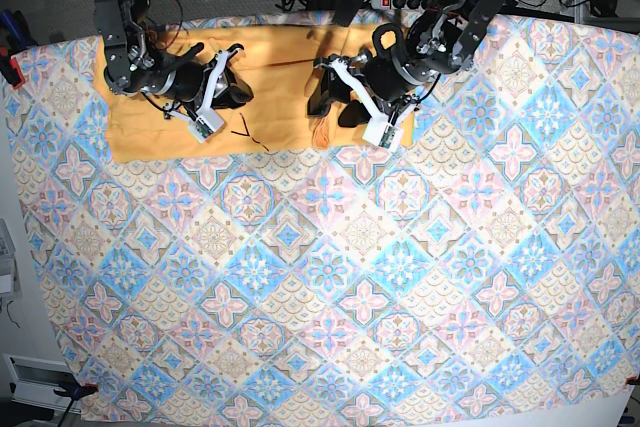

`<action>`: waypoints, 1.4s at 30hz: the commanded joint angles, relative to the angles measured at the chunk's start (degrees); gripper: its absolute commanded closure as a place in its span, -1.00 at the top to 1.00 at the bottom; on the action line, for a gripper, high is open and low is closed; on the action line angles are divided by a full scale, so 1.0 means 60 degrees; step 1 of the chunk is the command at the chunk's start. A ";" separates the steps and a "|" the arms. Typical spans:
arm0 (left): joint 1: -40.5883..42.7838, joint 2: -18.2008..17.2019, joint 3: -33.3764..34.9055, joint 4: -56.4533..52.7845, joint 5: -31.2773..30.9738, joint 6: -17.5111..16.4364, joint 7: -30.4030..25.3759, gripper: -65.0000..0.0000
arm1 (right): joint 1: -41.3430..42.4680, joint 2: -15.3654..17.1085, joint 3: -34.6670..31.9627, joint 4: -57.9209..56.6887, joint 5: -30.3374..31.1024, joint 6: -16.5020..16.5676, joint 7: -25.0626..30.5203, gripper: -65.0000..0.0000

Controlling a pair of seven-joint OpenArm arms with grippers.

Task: Fold the T-shirt properly
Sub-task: 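Carry the held shirt edge with the left gripper toward the right gripper, then release the shirt with the right gripper and regrasp the shirt end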

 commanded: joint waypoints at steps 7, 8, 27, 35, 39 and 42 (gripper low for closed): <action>0.0500 -0.0959 -0.0061 0.0861 -0.0073 -0.0069 -0.1632 0.05 | 0.0037 0.0092 0.0033 0.0116 -0.0092 -0.0060 -0.0074 -0.73; 0.0573 -0.1091 -0.0061 0.0861 -0.0073 -0.0054 -0.1632 0.05 | 0.0037 0.0092 0.0047 0.0160 -0.0092 -0.0060 -0.0074 -0.73; 0.0338 -0.1047 -0.0090 -0.1366 -0.0029 0.0004 -0.1706 -0.17 | -0.0432 0.0135 0.2011 0.1493 -0.0092 -0.0060 -0.0177 -0.73; 0.0075 -0.0871 -0.0076 -0.1776 -0.0044 0.0019 -0.1647 -1.00 | -0.1135 0.0150 0.3872 0.2167 -0.0107 -0.0060 -0.0484 -0.73; 0.0104 -0.0900 -0.0076 -0.1776 -0.0029 0.0019 -0.1647 -1.00 | -0.1193 0.0150 0.5146 0.1932 -0.0107 -0.0060 -0.0499 -0.73; 0.0104 -0.0915 -0.0076 -0.1849 -0.0029 0.0019 -0.1647 -1.00 | -0.1179 0.0531 0.5483 0.1405 -0.0092 -0.0060 -0.0499 -0.71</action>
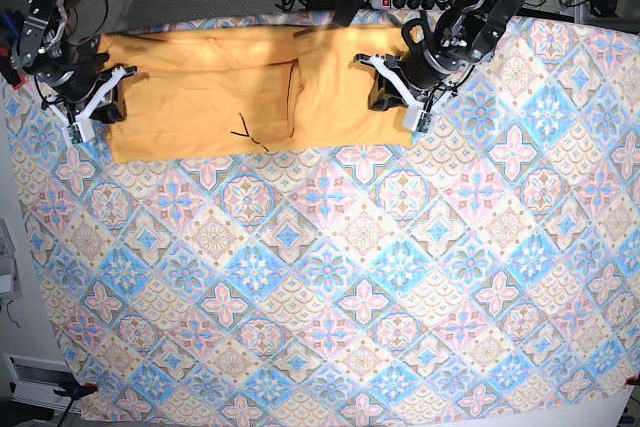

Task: Fold the T-shirt properly
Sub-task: 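Release the shirt with the right gripper and regrasp the shirt end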

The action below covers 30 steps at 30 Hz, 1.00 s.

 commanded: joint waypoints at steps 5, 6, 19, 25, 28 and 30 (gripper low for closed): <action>-0.0045 -0.0066 -0.0032 -0.0322 -0.0036 -0.0050 -0.0186 -1.00 | 0.0390 0.0734 0.0172 -0.1138 0.0218 0.0017 0.0193 -0.32; -0.0045 -0.0066 -0.0032 -0.0336 -0.0036 -0.0050 -0.0186 -1.00 | 0.0507 0.0749 0.0187 -0.1357 0.0218 0.0017 0.0193 -0.23; -0.0031 -0.0066 -0.0032 -0.0351 -0.0036 -0.0050 -0.0201 -1.00 | 0.0595 0.1423 0.0231 -0.1665 0.2152 0.0017 0.0178 0.11; -0.0031 -0.0066 -0.0032 -0.0439 -0.0022 -0.0050 -0.0143 -1.00 | 0.0551 0.1643 0.0231 -0.1548 0.2504 0.0017 -0.0715 0.11; -0.0060 -0.0037 -0.0032 -0.0981 -0.0036 -0.0050 -0.0143 -1.00 | 0.0565 0.1599 0.0216 -0.1504 0.2518 0.0017 -0.0774 0.11; -0.0045 -0.0022 -0.0032 -0.1142 -0.0036 -0.0050 -0.0186 -1.00 | 0.0595 0.1511 0.0055 -0.1504 0.2518 0.0017 -0.0774 0.11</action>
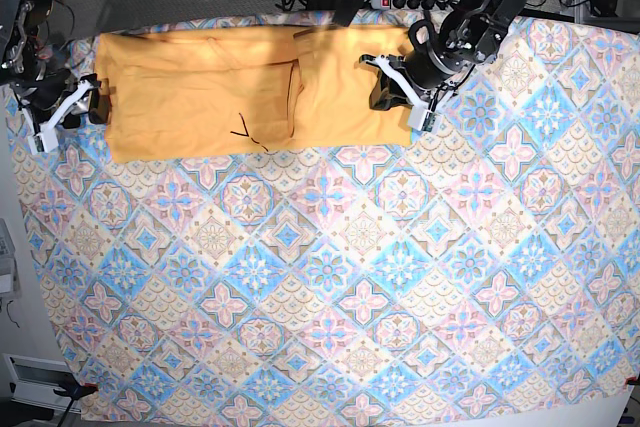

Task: Fold the T-shirt properly
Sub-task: 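Release the shirt with the right gripper and regrasp the shirt end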

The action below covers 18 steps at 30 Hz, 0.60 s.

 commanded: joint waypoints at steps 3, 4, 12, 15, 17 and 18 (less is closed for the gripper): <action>0.0064 -0.0048 0.0001 -0.0049 0.0200 0.0314 0.0382 -1.00 | 0.0067 0.0134 -0.0344 0.0164 0.0154 0.0028 0.0133 0.11; 0.0093 -0.0048 0.0001 -0.0049 0.0200 0.0314 0.0382 -1.00 | 0.0067 0.0119 -0.0417 0.0164 0.0154 0.0028 0.0133 0.11; 0.0108 -0.0048 0.0001 -0.0035 0.0171 0.0314 0.0382 -1.00 | 0.0404 0.0090 -0.1135 0.0018 0.0154 0.0028 0.0192 0.11; 0.0108 -0.0048 0.0001 -0.0020 0.0156 0.0314 0.0382 -1.00 | 0.0682 0.0090 -0.1282 -0.0627 0.0140 0.0028 0.0206 0.11; 0.0108 -0.0048 0.0001 0.0039 0.0156 0.0314 0.0382 -1.00 | 0.0931 0.0090 -0.1340 -0.1227 0.0140 0.0028 0.0206 0.11; 0.0123 -0.0048 0.0001 0.0127 0.0156 0.0314 0.0382 -1.00 | 0.1048 0.0090 -0.1399 -0.1579 0.0140 0.0028 0.0236 0.11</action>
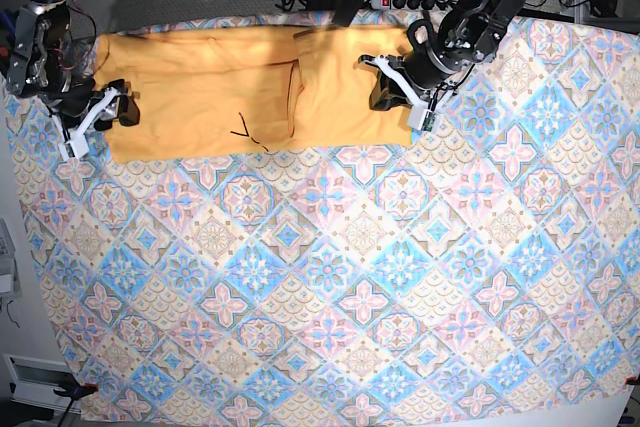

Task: Fold the T-shirt properly
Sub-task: 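Release the shirt with the right gripper and regrasp the shirt end, then lift the shirt end with the right gripper and fold it toward the left gripper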

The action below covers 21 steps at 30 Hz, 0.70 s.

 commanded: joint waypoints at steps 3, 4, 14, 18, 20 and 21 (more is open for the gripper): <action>0.0145 -0.0103 0.0016 0.0255 0.0156 0.0227 0.0422 -1.00 | 0.0248 0.0217 -0.0275 -0.0658 0.0034 0.0024 0.0398 0.11; 0.0174 -0.0103 0.0001 0.0329 0.0156 0.0227 0.0422 -1.00 | 0.0248 0.0217 -0.0378 -0.0805 0.0034 0.0024 0.0500 0.11; 0.0218 -0.0117 0.0001 0.0460 0.0156 0.0227 0.0422 -1.00 | 0.0160 0.0203 -0.1506 -0.0570 0.0063 0.0024 0.0251 0.11; 0.0218 -0.0117 0.0001 0.0460 0.0156 0.0227 0.0422 -1.00 | -0.0191 0.0203 -0.1550 0.0265 0.0078 0.0024 -0.0056 -0.02; 0.0203 -0.0117 0.0001 0.0460 0.0171 0.0227 0.0422 -1.00 | -0.0206 0.0188 -0.1564 0.0529 0.0078 0.0024 -0.0071 -0.23; 0.0203 -0.0117 0.0001 0.0460 0.0171 0.0227 0.0422 -1.00 | -0.0221 0.0188 -0.1564 0.0558 0.0078 0.0024 -0.0071 -0.33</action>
